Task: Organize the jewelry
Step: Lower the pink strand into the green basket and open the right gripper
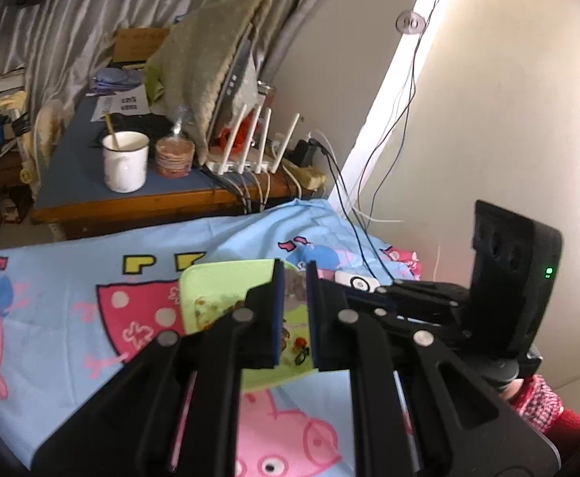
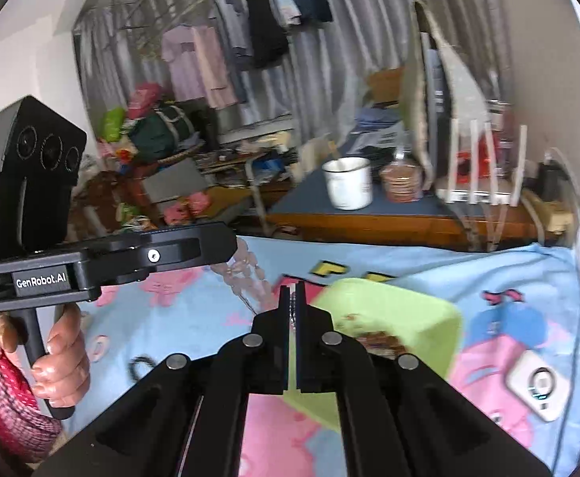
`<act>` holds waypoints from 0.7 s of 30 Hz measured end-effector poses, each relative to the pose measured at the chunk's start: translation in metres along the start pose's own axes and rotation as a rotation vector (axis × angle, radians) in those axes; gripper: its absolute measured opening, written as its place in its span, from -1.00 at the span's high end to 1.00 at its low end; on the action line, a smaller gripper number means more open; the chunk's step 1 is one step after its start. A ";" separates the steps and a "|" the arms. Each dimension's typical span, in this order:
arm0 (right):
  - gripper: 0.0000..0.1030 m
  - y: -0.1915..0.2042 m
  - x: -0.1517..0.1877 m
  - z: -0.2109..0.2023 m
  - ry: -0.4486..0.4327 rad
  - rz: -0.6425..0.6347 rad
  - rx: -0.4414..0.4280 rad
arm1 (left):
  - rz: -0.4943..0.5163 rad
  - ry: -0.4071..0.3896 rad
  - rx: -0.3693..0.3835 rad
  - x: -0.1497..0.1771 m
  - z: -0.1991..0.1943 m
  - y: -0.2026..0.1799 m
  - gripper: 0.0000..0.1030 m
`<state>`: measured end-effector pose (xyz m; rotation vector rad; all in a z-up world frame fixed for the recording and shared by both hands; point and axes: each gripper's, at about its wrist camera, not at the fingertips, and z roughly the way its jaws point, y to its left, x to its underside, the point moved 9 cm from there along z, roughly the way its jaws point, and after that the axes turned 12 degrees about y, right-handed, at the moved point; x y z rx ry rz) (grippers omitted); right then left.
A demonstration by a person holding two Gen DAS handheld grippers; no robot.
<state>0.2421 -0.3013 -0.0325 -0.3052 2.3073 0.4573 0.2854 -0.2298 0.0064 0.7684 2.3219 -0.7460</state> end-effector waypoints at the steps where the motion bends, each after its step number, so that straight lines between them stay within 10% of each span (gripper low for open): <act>1: 1.00 -0.007 0.001 0.001 0.004 0.006 0.014 | 0.006 0.012 -0.009 -0.003 0.010 -0.001 0.81; 10: 1.00 -0.071 0.019 0.050 0.090 0.096 0.074 | 0.007 0.101 -0.116 -0.001 0.089 0.022 0.80; 14: 1.00 -0.094 0.027 0.080 0.151 0.161 0.079 | 0.014 0.197 -0.252 0.016 0.131 0.044 0.40; 21: 1.00 -0.073 0.041 0.059 0.098 0.198 0.016 | -0.009 0.101 -0.255 0.027 0.086 0.053 0.40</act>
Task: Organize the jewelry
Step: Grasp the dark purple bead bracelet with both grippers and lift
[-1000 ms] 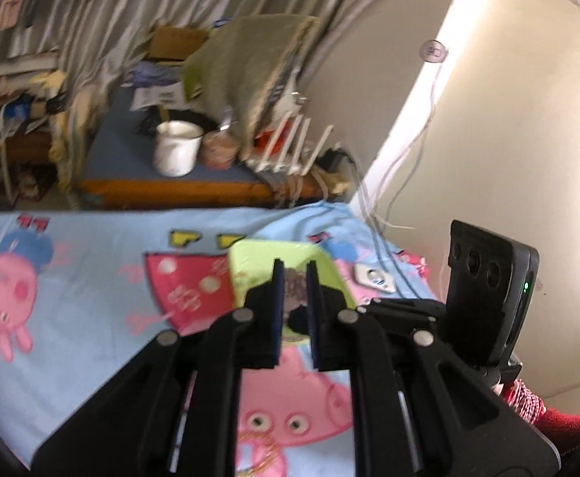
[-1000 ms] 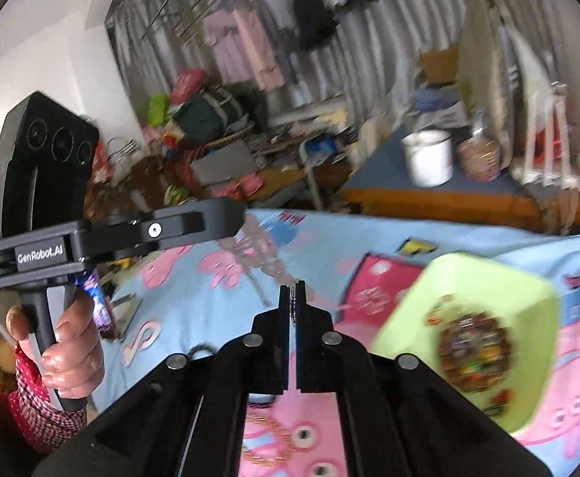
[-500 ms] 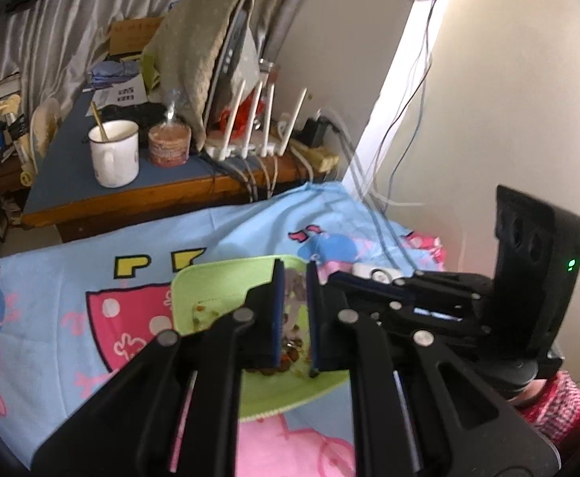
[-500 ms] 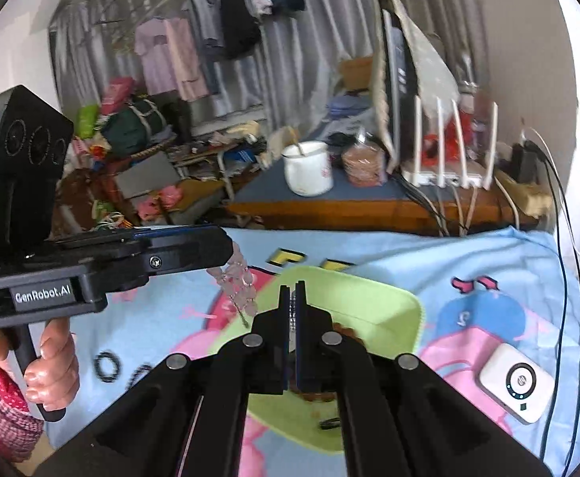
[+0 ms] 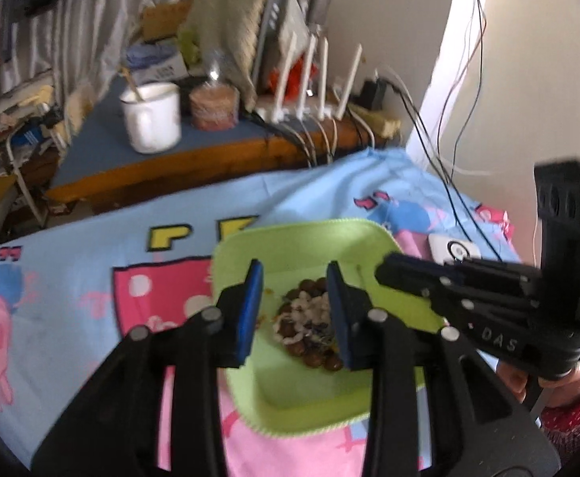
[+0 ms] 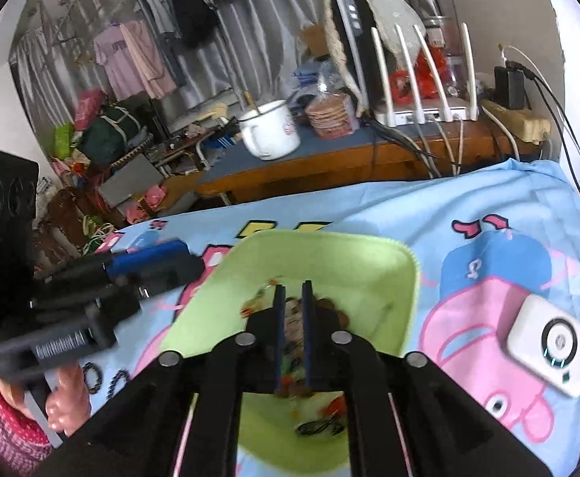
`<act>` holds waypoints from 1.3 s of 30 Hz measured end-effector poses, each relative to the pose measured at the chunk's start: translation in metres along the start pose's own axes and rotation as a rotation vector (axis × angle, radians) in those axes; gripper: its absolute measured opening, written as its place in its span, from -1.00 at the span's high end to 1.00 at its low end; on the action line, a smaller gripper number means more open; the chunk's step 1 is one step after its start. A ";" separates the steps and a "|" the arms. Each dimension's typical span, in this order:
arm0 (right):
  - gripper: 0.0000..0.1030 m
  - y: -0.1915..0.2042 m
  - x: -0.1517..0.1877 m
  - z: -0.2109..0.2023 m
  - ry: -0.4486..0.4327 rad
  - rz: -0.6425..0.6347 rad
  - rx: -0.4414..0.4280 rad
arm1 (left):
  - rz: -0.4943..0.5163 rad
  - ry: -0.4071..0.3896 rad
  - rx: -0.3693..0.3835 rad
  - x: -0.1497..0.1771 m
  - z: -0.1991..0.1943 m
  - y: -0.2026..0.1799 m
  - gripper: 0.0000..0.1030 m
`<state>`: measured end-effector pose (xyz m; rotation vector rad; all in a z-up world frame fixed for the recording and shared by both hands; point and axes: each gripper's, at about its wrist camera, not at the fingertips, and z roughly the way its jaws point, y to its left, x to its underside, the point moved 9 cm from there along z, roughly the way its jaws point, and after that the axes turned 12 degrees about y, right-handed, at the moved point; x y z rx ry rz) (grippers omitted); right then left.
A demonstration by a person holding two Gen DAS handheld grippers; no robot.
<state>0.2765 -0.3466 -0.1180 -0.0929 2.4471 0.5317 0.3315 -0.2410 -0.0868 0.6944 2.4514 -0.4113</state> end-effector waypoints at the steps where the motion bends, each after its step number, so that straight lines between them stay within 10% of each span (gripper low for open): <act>1: 1.00 0.009 0.008 -0.004 -0.008 -0.008 -0.017 | -0.006 -0.012 0.001 0.005 -0.008 0.003 0.40; 18: 1.00 0.138 0.134 0.022 0.141 -0.087 -0.182 | -0.195 0.000 -0.057 0.159 -0.087 0.112 0.40; 29: 1.00 0.178 0.140 0.052 0.204 -0.166 -0.179 | -0.401 0.012 -0.115 0.237 -0.114 0.200 0.40; 39: 1.00 0.190 0.120 0.086 0.224 -0.237 -0.079 | -0.389 0.008 -0.063 0.236 -0.106 0.191 0.40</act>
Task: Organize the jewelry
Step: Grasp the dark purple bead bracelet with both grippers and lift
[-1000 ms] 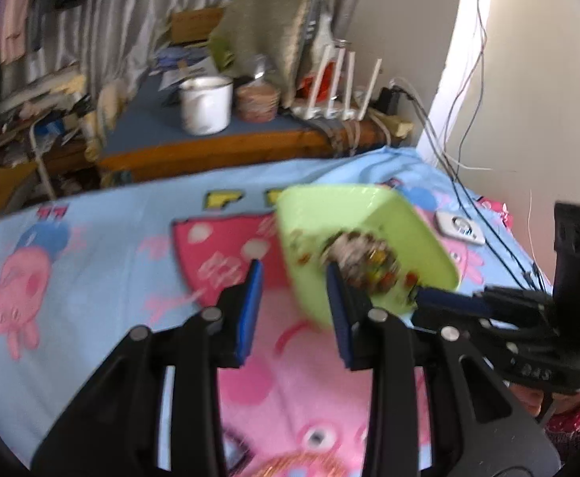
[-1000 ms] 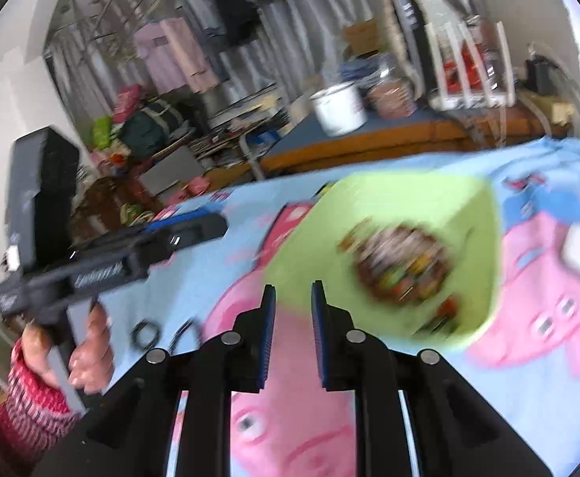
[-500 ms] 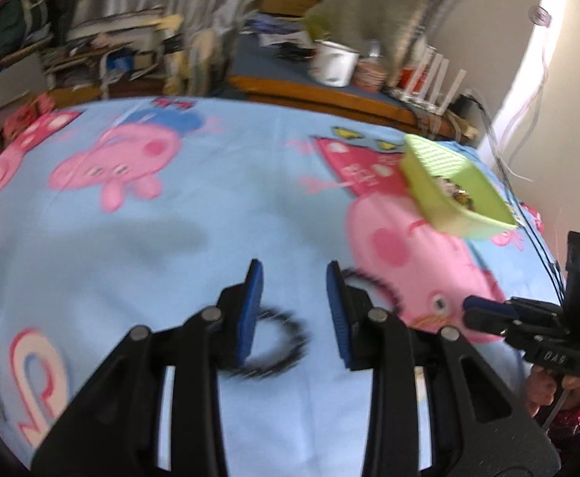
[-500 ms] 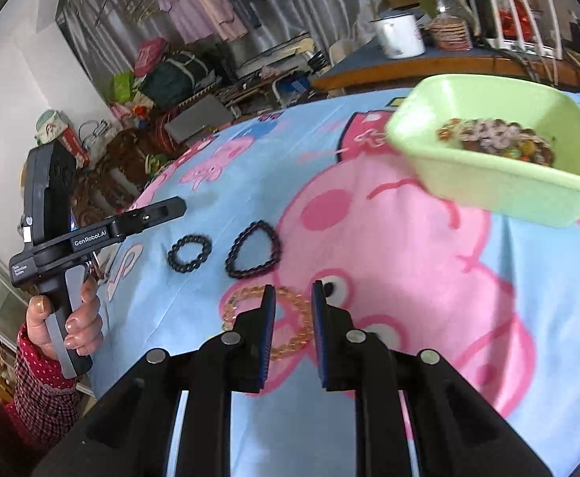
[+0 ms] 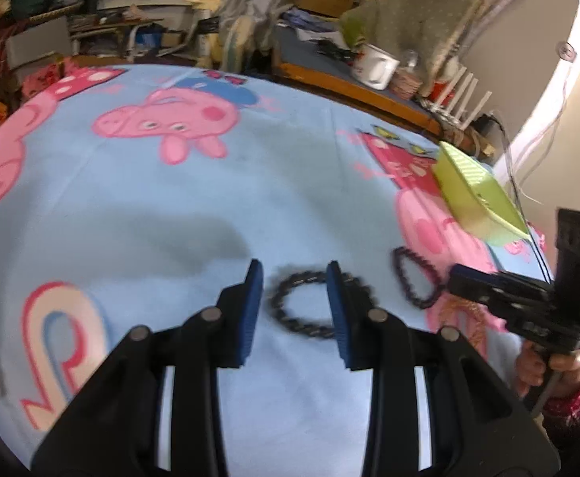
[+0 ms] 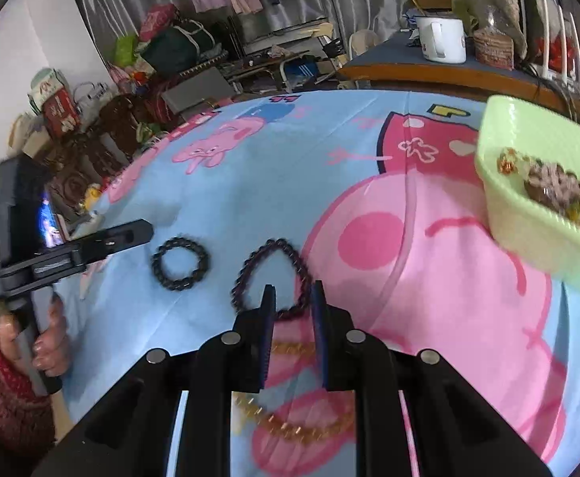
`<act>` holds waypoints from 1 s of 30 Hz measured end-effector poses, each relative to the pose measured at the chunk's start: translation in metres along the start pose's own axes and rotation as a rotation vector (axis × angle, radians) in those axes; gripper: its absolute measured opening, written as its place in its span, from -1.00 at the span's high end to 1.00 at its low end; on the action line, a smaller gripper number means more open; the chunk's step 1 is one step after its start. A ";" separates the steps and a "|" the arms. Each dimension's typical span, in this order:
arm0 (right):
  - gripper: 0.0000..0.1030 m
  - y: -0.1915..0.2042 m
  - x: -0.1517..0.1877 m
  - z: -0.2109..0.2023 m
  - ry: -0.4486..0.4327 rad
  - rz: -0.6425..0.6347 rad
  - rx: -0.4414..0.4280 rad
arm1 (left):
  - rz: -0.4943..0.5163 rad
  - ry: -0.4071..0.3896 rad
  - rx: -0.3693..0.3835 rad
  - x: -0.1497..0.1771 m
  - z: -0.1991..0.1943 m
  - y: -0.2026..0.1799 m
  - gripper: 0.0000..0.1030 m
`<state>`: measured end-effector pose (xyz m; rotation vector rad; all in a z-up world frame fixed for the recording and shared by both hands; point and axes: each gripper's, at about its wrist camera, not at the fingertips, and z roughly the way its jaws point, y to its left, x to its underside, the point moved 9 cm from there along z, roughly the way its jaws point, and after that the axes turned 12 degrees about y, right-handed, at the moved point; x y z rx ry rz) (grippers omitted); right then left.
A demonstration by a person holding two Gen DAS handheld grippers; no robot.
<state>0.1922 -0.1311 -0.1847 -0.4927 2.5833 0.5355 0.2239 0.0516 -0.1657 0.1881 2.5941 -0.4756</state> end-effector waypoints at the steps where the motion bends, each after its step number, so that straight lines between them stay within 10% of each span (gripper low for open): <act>1: 1.00 0.000 -0.002 0.003 0.006 -0.012 0.015 | 0.017 0.004 0.006 -0.002 0.003 -0.007 0.40; 15: 1.00 -0.001 -0.009 0.017 0.053 -0.137 0.090 | 0.321 0.123 -0.142 0.008 0.066 -0.094 0.61; 17: 1.00 -0.007 -0.008 0.012 0.036 -0.109 0.086 | 0.324 0.130 -0.113 0.008 0.067 -0.099 0.88; 30: 1.00 -0.110 0.067 -0.066 -0.025 0.169 0.115 | 0.606 0.227 0.083 0.030 0.101 -0.247 0.87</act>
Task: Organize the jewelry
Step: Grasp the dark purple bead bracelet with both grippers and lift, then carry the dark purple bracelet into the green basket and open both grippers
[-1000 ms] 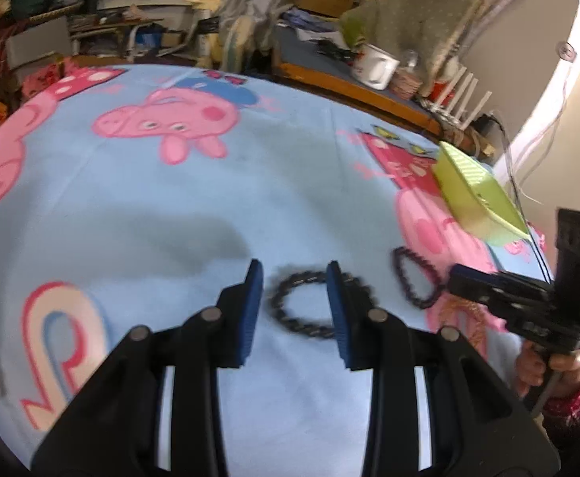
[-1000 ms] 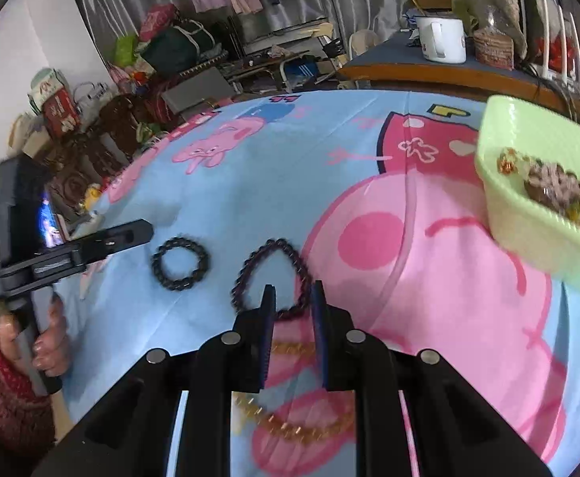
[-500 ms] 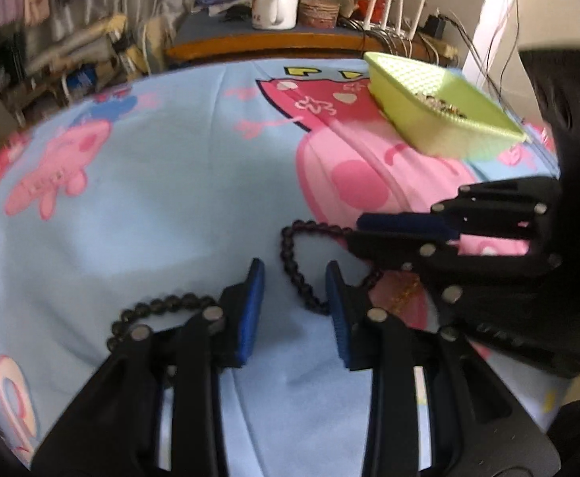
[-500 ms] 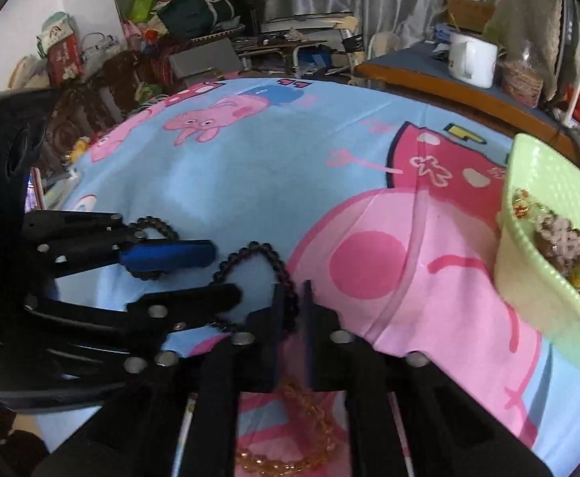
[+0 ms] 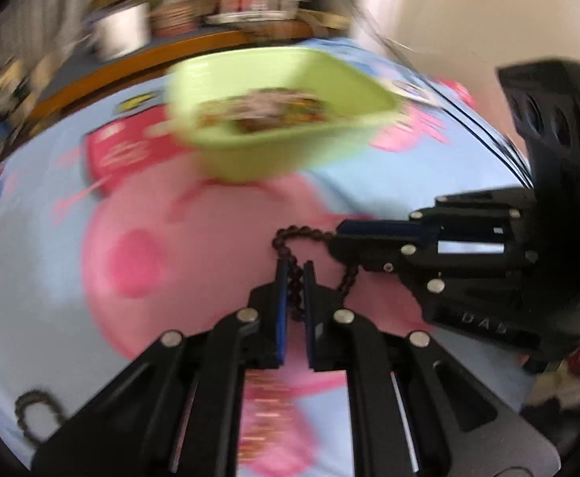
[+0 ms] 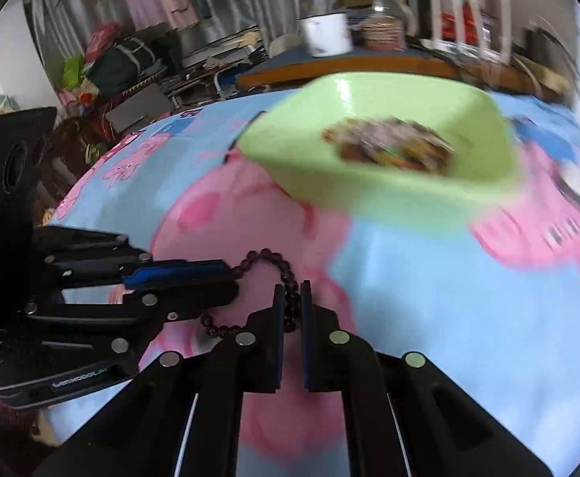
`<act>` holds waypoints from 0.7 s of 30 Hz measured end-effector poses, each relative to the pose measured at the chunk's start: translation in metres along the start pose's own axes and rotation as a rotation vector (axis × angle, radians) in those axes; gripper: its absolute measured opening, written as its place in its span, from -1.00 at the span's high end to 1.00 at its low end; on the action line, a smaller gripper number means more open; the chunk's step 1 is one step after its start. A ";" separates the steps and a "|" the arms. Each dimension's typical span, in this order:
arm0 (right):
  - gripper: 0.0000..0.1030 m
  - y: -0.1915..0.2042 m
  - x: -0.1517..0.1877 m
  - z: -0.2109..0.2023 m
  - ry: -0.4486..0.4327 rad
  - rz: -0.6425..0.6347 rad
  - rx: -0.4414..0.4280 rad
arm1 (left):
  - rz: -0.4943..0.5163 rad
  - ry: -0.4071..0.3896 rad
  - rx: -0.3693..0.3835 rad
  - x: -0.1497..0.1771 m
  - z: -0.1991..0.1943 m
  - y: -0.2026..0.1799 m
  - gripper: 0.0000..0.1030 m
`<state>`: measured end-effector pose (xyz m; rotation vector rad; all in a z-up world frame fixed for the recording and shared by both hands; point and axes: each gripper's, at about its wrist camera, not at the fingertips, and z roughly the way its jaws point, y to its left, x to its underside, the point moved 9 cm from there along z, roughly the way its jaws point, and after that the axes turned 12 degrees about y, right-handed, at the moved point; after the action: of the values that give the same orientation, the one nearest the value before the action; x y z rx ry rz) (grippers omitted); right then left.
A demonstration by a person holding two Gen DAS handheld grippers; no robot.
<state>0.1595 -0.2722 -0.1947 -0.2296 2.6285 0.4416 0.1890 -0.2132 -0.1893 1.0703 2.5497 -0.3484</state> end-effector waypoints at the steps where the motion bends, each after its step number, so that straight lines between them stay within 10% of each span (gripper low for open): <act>1: 1.00 -0.004 0.016 -0.011 -0.006 0.015 -0.018 | 0.035 0.011 0.016 0.005 0.001 -0.016 0.87; 10: 1.00 0.031 0.119 -0.050 -0.048 -0.006 -0.050 | 0.114 0.061 0.130 0.094 -0.024 -0.068 0.87; 21: 1.00 0.030 0.074 -0.071 -0.170 -0.054 -0.030 | 0.042 -0.040 0.073 0.056 -0.044 -0.050 0.87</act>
<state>0.0584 -0.2753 -0.1618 -0.2598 2.4448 0.4622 0.1062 -0.1964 -0.1673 1.1299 2.4923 -0.4508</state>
